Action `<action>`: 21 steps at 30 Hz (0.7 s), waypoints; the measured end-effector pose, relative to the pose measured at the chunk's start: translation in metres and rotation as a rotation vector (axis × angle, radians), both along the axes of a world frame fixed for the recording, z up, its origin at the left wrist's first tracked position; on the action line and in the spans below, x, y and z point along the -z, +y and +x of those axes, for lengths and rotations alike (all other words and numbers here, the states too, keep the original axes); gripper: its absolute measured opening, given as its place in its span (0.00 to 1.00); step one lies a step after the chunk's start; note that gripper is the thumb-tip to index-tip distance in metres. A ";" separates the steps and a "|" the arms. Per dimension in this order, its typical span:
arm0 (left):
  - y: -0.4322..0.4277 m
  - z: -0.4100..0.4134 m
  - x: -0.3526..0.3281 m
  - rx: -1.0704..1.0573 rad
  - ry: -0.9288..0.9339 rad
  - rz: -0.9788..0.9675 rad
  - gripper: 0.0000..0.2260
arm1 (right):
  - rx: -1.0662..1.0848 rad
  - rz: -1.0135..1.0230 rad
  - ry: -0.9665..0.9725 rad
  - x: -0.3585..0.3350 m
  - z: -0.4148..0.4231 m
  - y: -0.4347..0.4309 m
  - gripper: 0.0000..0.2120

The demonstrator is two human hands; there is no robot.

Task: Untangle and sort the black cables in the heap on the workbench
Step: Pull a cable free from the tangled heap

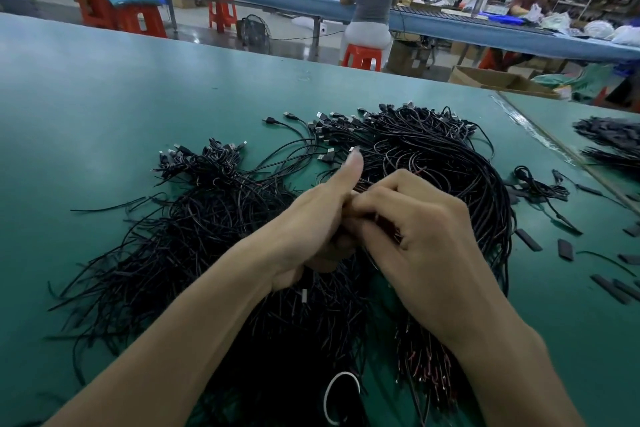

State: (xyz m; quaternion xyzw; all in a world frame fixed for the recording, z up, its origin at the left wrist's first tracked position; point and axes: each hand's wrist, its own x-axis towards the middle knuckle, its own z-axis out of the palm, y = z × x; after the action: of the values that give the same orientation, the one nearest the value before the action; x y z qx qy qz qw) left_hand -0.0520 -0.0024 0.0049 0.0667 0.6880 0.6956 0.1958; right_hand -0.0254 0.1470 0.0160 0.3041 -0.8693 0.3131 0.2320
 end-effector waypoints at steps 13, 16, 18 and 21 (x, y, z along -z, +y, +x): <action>-0.011 0.006 -0.005 0.347 0.134 -0.040 0.10 | 0.034 -0.025 -0.069 -0.001 -0.003 0.006 0.14; -0.011 0.006 -0.006 0.359 0.130 -0.036 0.09 | -0.009 -0.058 -0.017 -0.001 -0.004 0.007 0.08; -0.012 0.006 -0.006 0.371 0.126 -0.068 0.10 | -0.025 -0.041 -0.008 -0.002 -0.005 0.008 0.05; -0.009 0.008 -0.006 0.365 0.123 -0.085 0.10 | -0.033 0.037 -0.007 -0.001 -0.007 0.011 0.04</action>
State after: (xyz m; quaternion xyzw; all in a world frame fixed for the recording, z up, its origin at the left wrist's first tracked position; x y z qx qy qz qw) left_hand -0.0442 -0.0114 0.0109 0.2243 0.7038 0.6136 0.2790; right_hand -0.0327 0.1581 0.0170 0.3214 -0.8707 0.3018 0.2180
